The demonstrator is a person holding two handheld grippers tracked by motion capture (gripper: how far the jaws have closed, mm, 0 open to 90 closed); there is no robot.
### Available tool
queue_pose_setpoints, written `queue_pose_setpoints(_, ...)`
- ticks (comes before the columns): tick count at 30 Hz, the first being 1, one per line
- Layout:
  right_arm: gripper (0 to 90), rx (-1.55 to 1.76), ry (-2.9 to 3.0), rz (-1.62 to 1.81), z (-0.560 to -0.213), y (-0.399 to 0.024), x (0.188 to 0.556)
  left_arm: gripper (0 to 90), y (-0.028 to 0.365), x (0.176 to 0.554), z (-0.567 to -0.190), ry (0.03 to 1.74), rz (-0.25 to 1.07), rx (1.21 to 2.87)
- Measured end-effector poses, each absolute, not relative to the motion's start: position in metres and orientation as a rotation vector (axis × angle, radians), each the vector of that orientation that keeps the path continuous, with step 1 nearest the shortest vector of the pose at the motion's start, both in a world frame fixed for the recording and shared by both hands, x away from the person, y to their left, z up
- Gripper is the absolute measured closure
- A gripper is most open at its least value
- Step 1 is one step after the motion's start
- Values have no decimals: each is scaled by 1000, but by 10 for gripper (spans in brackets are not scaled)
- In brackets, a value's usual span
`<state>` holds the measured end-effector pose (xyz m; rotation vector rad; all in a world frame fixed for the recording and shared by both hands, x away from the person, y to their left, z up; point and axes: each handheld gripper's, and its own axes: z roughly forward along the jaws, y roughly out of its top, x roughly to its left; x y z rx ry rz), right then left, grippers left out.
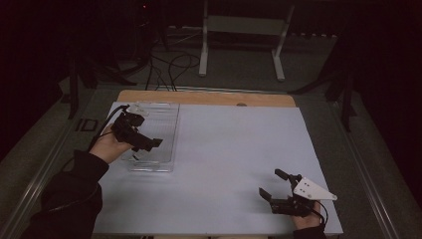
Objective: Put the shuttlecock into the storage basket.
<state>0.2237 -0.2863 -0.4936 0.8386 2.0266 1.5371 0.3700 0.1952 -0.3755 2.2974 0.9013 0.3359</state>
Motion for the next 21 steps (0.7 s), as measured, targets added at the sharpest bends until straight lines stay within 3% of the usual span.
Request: queue_pose_setpoints(21,134,837,2027,1535,-493,-286,224,0,153,358,-367,734,344,2212)
